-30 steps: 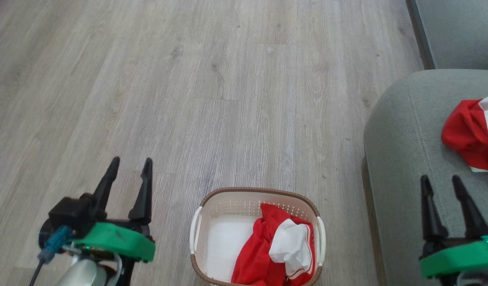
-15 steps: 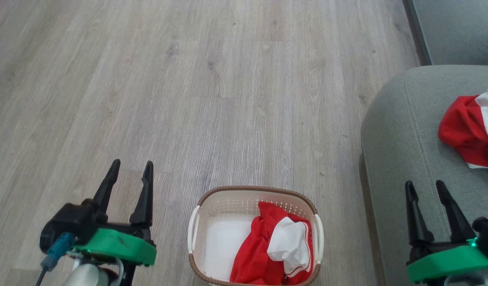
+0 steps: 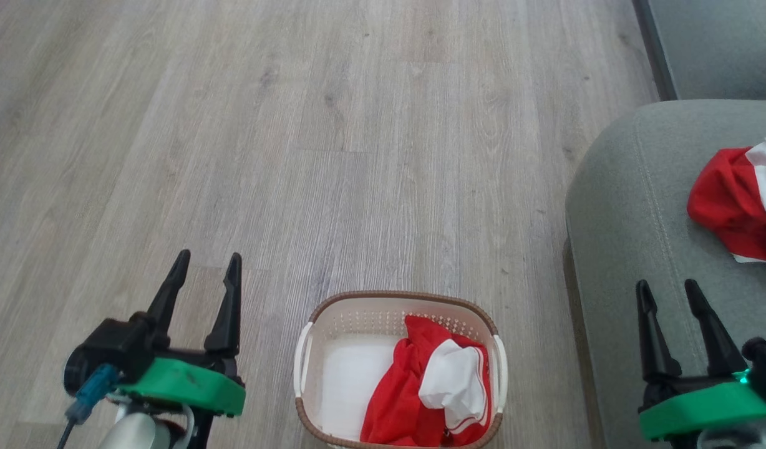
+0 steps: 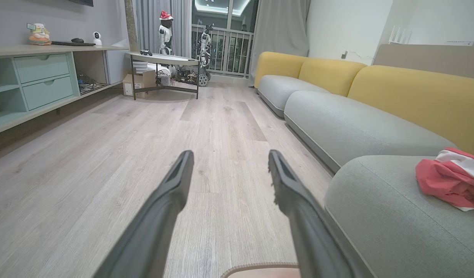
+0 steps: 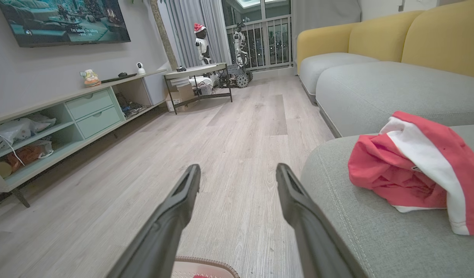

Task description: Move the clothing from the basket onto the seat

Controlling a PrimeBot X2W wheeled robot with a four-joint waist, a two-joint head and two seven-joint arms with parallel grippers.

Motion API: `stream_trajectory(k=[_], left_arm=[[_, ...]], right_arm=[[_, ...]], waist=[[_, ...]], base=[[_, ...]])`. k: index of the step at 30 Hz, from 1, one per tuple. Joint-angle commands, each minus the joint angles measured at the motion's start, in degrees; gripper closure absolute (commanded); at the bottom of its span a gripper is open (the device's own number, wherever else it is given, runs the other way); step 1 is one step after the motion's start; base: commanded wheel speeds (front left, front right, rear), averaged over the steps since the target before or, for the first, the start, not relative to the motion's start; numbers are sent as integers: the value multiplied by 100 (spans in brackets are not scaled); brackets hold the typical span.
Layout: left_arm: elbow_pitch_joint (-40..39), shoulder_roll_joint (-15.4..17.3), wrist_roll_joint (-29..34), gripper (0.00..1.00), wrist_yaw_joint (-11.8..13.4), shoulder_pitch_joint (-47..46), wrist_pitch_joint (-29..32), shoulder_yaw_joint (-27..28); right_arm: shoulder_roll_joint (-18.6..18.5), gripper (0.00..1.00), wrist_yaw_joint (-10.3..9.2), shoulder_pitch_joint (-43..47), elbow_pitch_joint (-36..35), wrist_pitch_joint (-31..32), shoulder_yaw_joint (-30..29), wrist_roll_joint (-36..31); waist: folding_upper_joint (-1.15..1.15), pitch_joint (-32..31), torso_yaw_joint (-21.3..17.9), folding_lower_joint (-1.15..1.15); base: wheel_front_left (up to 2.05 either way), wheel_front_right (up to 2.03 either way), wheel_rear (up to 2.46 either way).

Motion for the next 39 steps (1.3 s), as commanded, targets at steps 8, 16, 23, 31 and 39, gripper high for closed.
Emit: stream_trajectory(k=[8, 16, 23, 31, 39], left_arm=[[-67, -10, 105, 0, -109, -191, -56, 341], [67, -72, 112, 0, -275, -447, -56, 320], [225, -136, 132, 0, -466, -767, -56, 283], [702, -257, 156, 0, -777, -1279, -56, 174], [1480, -329, 165, 0, -1086, -1822, 7, -42]], right_arm=[[-43, 0, -1, -377, -259, -61, 154, -69], [-4, 0, -1, -702, -351, -53, 183, -146], [23, 0, -1, -1071, -423, -44, 209, -248], [49, 0, -1, -1506, -577, -46, 150, -372], [138, 0, -1, -1897, -709, -94, 92, -440]], waist=[[0, 122, -112, 0], [0, 575, -376, 0], [0, 1000, -658, 0], [0, 1550, -1014, 0], [0, 2051, -1292, 0]], base=[[0, 0, 0], [0, 0, 0], [0, 0, 0], [0, 0, 0], [0, 0, 0]])
